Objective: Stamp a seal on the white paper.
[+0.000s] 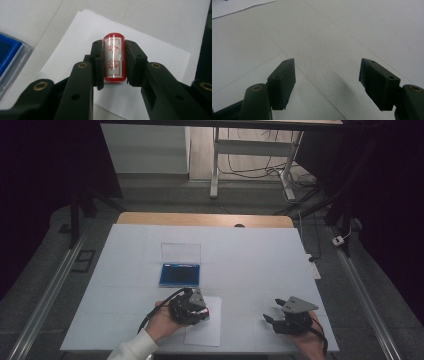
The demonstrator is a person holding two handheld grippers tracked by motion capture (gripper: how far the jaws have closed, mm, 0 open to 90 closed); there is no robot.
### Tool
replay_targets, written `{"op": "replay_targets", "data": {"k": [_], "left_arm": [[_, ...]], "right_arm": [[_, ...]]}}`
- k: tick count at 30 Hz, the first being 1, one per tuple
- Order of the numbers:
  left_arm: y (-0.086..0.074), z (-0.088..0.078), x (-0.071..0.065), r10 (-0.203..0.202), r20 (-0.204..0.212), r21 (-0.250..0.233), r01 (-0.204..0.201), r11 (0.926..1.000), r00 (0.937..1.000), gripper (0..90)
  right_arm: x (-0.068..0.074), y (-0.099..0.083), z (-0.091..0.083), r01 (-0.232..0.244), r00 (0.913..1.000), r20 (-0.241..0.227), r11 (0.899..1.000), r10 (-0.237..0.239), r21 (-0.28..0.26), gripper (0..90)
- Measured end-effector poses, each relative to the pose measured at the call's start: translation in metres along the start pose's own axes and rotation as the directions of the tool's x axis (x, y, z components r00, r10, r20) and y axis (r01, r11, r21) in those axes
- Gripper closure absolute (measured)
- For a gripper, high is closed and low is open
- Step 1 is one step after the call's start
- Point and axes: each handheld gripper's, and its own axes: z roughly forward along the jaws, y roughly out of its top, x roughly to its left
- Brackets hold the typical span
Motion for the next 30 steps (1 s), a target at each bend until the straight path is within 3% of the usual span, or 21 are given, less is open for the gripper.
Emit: {"op": "replay_targets", "data": {"k": [3, 8, 12, 22, 30], "left_arm": [[0.0, -0.005, -0.001, 0.009, 0.0, -0.004, -0.009, 0.9999, 1.0, 70.7], [0.0, -0.021, 0.004, -0.013, -0.007, -0.091, 0.013, 0.9958, 0.9999, 70.6], [0.001, -0.039, 0.007, -0.024, -0.006, -0.167, 0.023, 0.9857, 0.9997, 70.5], [0.002, -0.064, 0.008, -0.035, -0.007, -0.248, 0.032, 0.9683, 0.9994, 70.4], [0.0, -0.085, 0.011, -0.058, -0.015, -0.313, 0.05, 0.9484, 0.9982, 70.3]], "right_arm": [[0.0, 0.0, -0.001, -0.004, 1.0, -0.001, 1.0, 0.004, -0.005, 28.8], [-0.002, -0.001, -0.004, -0.009, 0.9999, 0.007, 1.0, 0.009, -0.012, 28.9], [-0.002, -0.001, -0.003, -0.005, 0.9999, 0.01, 1.0, 0.005, -0.006, 28.9], [-0.002, -0.001, -0.003, -0.008, 0.9999, 0.006, 1.0, 0.008, -0.009, 28.9], [-0.002, -0.002, -0.003, -0.006, 0.9999, 0.01, 1.0, 0.006, -0.008, 28.9]]}}
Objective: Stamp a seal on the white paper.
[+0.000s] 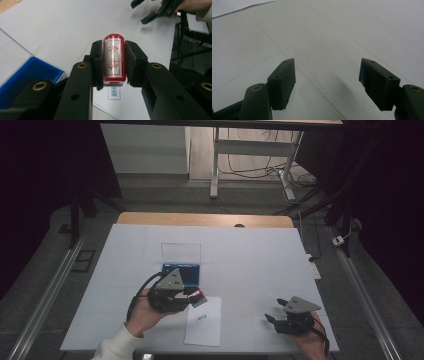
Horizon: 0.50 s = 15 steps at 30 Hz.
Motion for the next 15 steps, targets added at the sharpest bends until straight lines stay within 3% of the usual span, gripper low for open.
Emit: {"op": "replay_targets", "data": {"k": [7, 15], "left_arm": [[-0.002, -0.011, 0.011, -0.032, -0.024, -0.025, 0.032, 0.9992, 0.9992, 70.3], [-0.006, -0.008, 0.022, -0.065, -0.04, -0.029, 0.063, 0.9976, 0.9971, 70.3]], "right_arm": [[0.0, 0.0, 0.0, -0.001, 1.0, -0.003, 1.0, 0.001, 0.003, 28.9], [0.001, 0.0, 0.0, 0.003, 1.0, -0.002, 1.0, -0.003, 0.001, 29.4]]}}
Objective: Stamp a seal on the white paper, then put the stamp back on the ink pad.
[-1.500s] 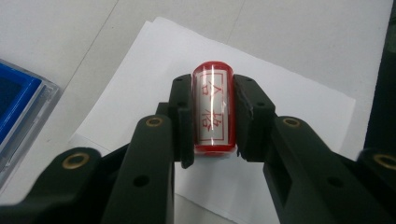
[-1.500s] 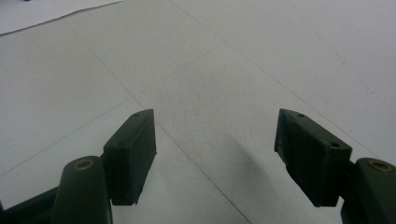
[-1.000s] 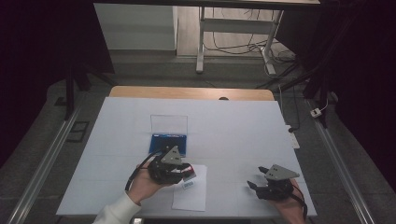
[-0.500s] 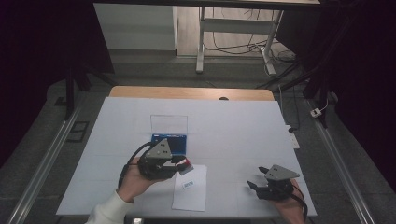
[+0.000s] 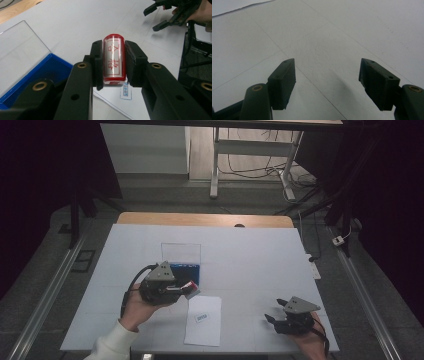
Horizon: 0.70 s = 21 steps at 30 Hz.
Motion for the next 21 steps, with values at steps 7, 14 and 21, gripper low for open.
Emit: {"op": "replay_targets", "data": {"k": [7, 14, 21], "left_arm": [[-0.003, 0.009, 0.014, -0.023, -0.034, 0.012, 0.023, 0.9997, 0.9991, 70.3], [-0.01, 0.019, 0.031, -0.055, -0.085, 0.038, 0.058, 0.9976, 0.9948, 70.3], [-0.017, 0.03, 0.049, -0.072, -0.137, 0.066, 0.081, 0.9945, 0.988, 70.3]], "right_arm": [[-0.001, 0.0, -0.001, 0.002, 1.0, 0.004, 1.0, -0.002, -0.004, 29.5], [-0.001, -0.001, -0.001, -0.001, 1.0, 0.001, 1.0, 0.001, -0.005, 29.5], [-0.001, 0.0, -0.001, 0.001, 1.0, -0.001, 1.0, -0.001, -0.003, 29.5]]}}
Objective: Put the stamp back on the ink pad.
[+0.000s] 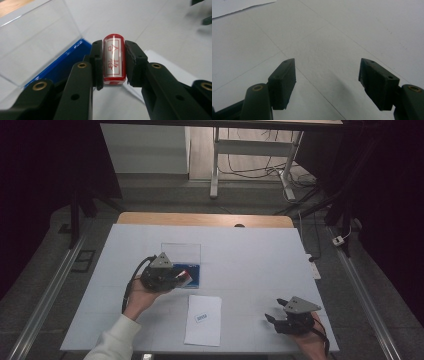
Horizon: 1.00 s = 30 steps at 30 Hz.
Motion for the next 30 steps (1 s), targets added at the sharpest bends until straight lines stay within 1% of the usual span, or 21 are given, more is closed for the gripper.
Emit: {"op": "replay_targets", "data": {"k": [3, 9, 12, 14, 15, 18, 20, 21, 22, 30], "left_arm": [[-0.002, 0.006, 0.006, -0.011, -0.014, 0.01, 0.011, 0.9999, 0.9998, 70.3], [-0.007, 0.02, 0.021, -0.055, -0.042, 0.022, 0.055, 0.9982, 0.9976, 70.3], [-0.008, 0.026, 0.025, -0.062, -0.056, 0.031, 0.064, 0.9975, 0.9965, 70.3], [-0.009, 0.028, 0.028, -0.057, -0.066, 0.034, 0.059, 0.9976, 0.9962, 70.3], [-0.009, 0.03, 0.03, -0.059, -0.078, 0.036, 0.062, 0.9974, 0.9952, 70.3], [-0.011, 0.033, 0.035, -0.073, -0.087, 0.029, 0.076, 0.9967, 0.9935, 70.3], [-0.013, 0.036, 0.038, -0.077, -0.093, 0.035, 0.081, 0.9961, 0.9926, 70.3], [-0.013, 0.038, 0.039, -0.077, -0.094, 0.042, 0.081, 0.9959, 0.9926, 70.3], [-0.013, 0.039, 0.039, -0.082, -0.093, 0.037, 0.085, 0.9957, 0.9923, 70.3], [-0.012, 0.042, 0.037, -0.07, -0.101, 0.039, 0.075, 0.9964, 0.9924, 69.2]], "right_arm": [[0.0, 0.0, 0.0, -0.001, 1.0, -0.001, 1.0, 0.001, 0.0, 29.5], [0.0, 0.0, 0.001, -0.004, 1.0, -0.001, 1.0, 0.004, 0.002, 29.5], [0.0, 0.0, 0.001, -0.005, 1.0, 0.001, 1.0, 0.005, 0.0, 29.5], [-0.001, 0.0, 0.001, -0.004, 1.0, 0.001, 1.0, 0.004, 0.001, 29.5], [0.0, 0.0, 0.001, -0.004, 1.0, 0.001, 1.0, 0.004, 0.001, 29.5], [-0.001, -0.001, 0.001, -0.006, 1.0, 0.0, 1.0, 0.006, 0.005, 29.5], [-0.001, -0.001, 0.001, -0.006, 1.0, 0.001, 1.0, 0.006, 0.005, 29.5], [-0.001, -0.002, 0.001, -0.009, 1.0, 0.002, 1.0, 0.009, 0.004, 29.5], [-0.002, -0.002, 0.0, -0.008, 0.9999, 0.007, 1.0, 0.008, 0.008, 29.5], [-0.002, -0.003, 0.0, -0.012, 0.9999, 0.003, 1.0, 0.012, 0.004, 29.5]]}}
